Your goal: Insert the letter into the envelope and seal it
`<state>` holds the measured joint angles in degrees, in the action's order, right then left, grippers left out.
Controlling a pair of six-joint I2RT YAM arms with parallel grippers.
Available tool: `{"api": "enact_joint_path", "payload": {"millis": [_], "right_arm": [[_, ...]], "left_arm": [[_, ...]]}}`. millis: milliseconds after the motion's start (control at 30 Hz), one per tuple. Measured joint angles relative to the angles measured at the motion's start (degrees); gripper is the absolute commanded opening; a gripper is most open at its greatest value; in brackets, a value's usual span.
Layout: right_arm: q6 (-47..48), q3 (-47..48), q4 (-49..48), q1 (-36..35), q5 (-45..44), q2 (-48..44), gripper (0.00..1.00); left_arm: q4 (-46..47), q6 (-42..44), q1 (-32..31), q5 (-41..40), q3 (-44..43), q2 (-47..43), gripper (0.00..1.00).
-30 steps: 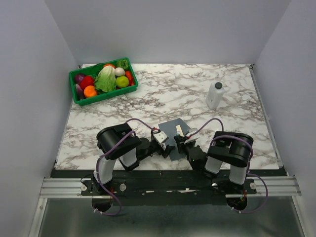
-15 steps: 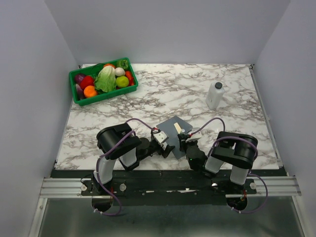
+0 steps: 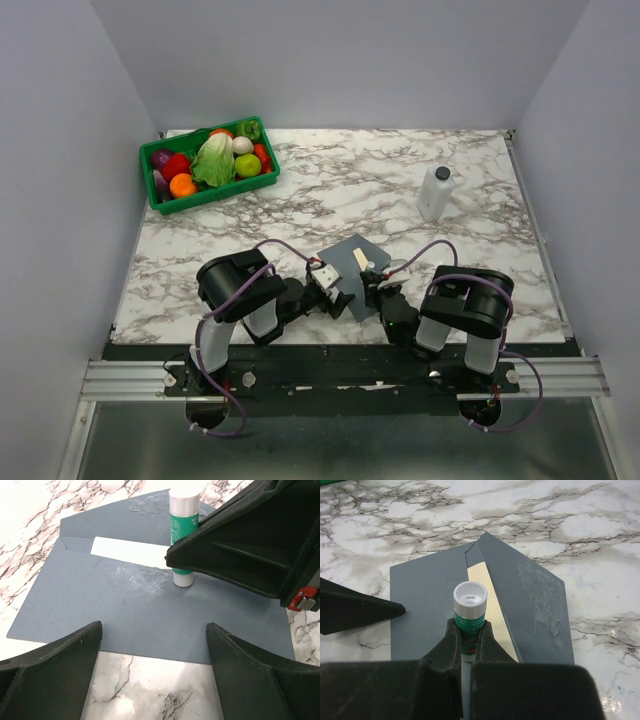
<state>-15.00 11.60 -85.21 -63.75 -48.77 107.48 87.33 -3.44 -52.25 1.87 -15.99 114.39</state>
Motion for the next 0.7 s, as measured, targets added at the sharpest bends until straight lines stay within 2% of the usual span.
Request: {"api": "enact_joint_path", "payload": {"millis": [700], "right_arm": [[1.44,0.04,-0.96,0.09,1.75,0.55,0.01]], "left_arm": [[0.17,0.85,0.02,-1.11,-1.16,1.62,0.93]]}}
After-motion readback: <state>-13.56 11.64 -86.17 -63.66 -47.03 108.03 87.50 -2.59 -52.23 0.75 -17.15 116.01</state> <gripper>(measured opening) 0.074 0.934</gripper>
